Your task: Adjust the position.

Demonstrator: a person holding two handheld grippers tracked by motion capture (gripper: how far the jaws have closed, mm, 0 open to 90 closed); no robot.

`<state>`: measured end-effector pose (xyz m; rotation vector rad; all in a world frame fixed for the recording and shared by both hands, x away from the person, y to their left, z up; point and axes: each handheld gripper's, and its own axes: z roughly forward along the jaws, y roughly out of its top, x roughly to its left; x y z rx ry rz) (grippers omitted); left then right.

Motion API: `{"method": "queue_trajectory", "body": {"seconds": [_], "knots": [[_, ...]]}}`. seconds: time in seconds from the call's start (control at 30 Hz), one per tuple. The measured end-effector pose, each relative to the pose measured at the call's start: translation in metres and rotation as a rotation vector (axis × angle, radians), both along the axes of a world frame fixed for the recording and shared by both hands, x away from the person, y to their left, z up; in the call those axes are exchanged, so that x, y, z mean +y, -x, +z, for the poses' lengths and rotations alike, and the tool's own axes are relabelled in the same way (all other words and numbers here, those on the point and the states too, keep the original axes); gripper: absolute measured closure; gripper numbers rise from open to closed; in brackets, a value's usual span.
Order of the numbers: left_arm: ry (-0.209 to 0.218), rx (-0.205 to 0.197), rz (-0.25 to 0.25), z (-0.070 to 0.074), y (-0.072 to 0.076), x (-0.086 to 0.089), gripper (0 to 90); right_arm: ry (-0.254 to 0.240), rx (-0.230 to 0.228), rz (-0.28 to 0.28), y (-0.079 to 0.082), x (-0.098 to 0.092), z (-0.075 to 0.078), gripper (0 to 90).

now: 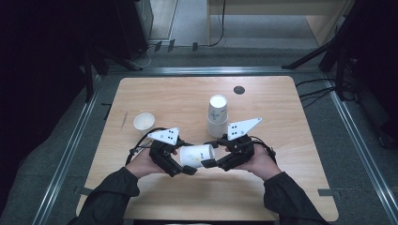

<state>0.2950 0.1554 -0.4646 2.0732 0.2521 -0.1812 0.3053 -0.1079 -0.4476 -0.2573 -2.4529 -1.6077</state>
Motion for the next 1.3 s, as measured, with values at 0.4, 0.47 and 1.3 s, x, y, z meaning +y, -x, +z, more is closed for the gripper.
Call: {"method": "queue_trajectory", "body": {"seconds": [0.4,0.47,1.3], "knots": [[0.012,-0.018,-0.005,0.002,0.001,0.002,23.6,0.002,0.011,0.006,0.000,0.001,-0.002,35.8],[0.015,-0.023,0.000,0.002,0.001,0.003,24.3,0.001,0.010,0.007,0.000,0.001,-0.002,35.8],[-0.014,-0.011,0.051,0.026,-0.006,0.023,25.6,0.039,-0.032,-0.038,-0.001,-0.007,-0.003,26.8]]}}
